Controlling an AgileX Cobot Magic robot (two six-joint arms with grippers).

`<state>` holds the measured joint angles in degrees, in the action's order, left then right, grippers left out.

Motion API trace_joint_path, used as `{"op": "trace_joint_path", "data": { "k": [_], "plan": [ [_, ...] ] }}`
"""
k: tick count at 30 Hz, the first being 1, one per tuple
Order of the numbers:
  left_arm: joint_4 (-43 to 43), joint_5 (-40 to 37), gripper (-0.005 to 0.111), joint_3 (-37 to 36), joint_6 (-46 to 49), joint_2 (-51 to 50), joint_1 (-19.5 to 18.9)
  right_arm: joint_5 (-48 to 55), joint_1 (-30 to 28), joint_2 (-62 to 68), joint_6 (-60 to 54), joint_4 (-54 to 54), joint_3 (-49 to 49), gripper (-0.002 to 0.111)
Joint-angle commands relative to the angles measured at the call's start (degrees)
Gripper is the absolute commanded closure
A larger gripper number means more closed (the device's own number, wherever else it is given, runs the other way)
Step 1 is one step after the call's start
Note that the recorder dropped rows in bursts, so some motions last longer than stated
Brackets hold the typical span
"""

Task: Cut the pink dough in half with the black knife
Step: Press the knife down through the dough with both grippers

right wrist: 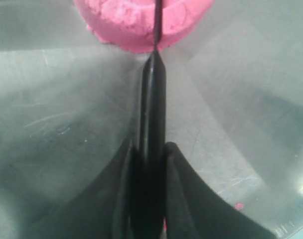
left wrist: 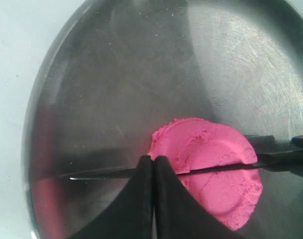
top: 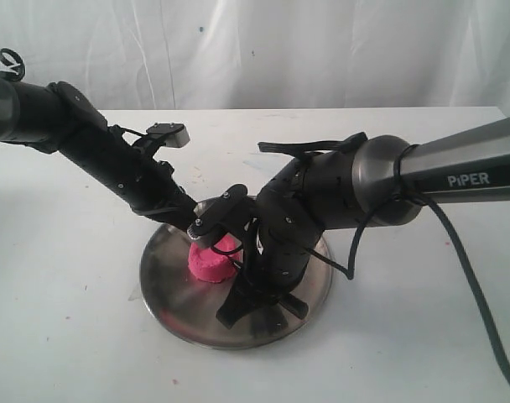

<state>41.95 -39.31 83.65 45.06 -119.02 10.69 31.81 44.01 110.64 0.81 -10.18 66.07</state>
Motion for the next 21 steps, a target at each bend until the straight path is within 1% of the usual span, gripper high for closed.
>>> {"op": "trace_joint_path", "data": {
  "k": [1, 13, 21],
  "plan": [
    [0.18, -1.08, 0.107, -0.22, 0.18, 0.67, -0.26, 0.03, -0.10, 0.07, -0.81, 0.29, 0.16, 0.108],
    [-0.56, 1.63, 0.107, -0.22, 0.31, -2.30, -0.26, -0.11, -0.10, 0.07, -0.81, 0.29, 0.16, 0.108],
    [-0.56, 1.74, 0.107, -0.22, 0.31, -3.62, -0.26, 0.41, -0.10, 0.07, -0.81, 0.29, 0.16, 0.108]
  ]
}}
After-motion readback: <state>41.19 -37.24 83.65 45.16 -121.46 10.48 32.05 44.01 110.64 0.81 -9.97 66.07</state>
